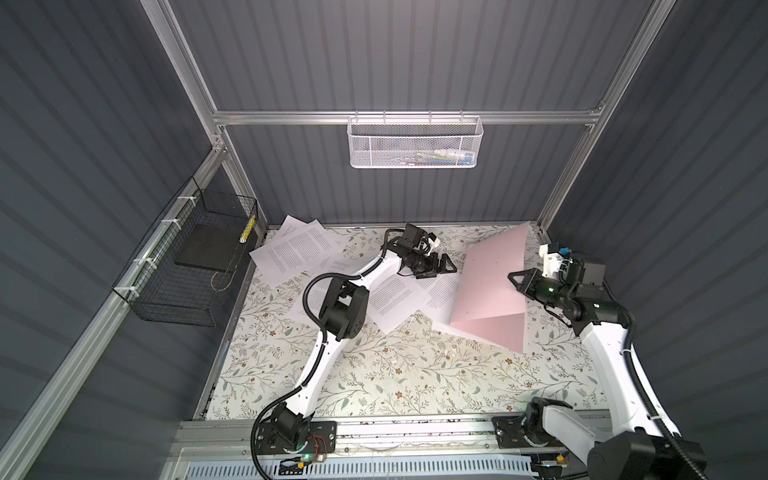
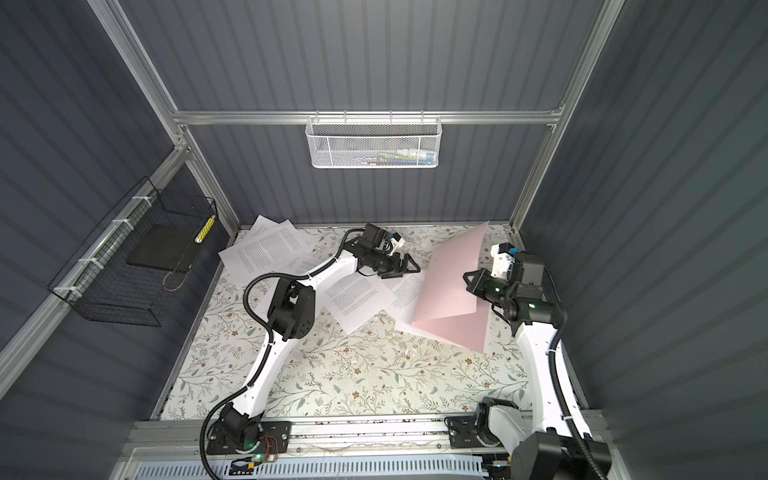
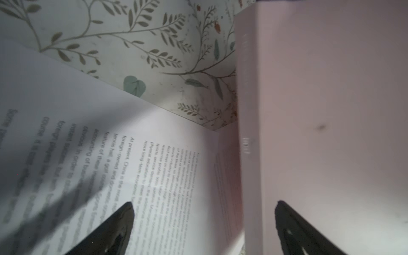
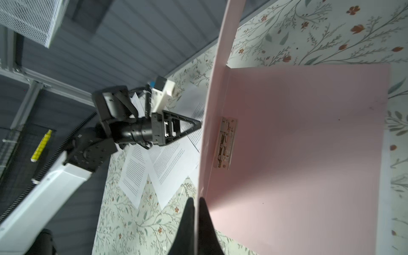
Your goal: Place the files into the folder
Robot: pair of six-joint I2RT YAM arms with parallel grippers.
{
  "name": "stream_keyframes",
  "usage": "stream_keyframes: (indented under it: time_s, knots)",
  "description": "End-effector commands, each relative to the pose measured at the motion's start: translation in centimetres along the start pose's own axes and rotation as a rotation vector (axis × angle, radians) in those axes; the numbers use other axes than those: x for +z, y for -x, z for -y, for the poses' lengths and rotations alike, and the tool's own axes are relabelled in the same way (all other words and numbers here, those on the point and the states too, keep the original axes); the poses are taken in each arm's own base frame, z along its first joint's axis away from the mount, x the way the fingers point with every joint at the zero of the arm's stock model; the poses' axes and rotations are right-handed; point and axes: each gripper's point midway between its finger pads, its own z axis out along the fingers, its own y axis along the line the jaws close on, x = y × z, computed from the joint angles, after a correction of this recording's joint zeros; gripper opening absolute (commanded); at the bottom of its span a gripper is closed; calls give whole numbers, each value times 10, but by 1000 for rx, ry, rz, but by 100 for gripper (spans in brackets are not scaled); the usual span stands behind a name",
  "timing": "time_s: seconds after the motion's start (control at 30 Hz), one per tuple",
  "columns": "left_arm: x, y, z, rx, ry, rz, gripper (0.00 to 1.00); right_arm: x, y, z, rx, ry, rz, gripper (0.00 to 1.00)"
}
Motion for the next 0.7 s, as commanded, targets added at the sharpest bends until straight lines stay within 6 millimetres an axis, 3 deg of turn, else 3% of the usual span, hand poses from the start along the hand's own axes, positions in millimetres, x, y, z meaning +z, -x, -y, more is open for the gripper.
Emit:
stream_keyframes:
  time_s: [0.0,0.13,0.23,0.37,0.4,0.43,0.47,0.67]
  knots:
    - [-80,33,94,132,-46,150,100,-8,-3,-1,-99,-92,-33,0]
    - [-113,11,82,114,129,162,100,-3,-16,4,-195,-218,-129,0]
    - [-129,-15,78,114,157,163,100,4,-28,11,-286,-328,-201,0]
    - [-143,-48,77,88,151,145,100,7,-36,2,-327,-315,-238,0]
    - [-145,-56,76,79,148,143,100,8,-38,0,-325,-300,-241,5]
    - [-148,-63,75,71,149,139,100,10,-40,-6,-326,-266,-248,19]
    - [-151,-71,74,64,152,132,100,12,-43,-14,-328,-212,-260,25]
    - [-167,-95,73,57,178,121,100,13,-45,-65,-307,13,-267,51]
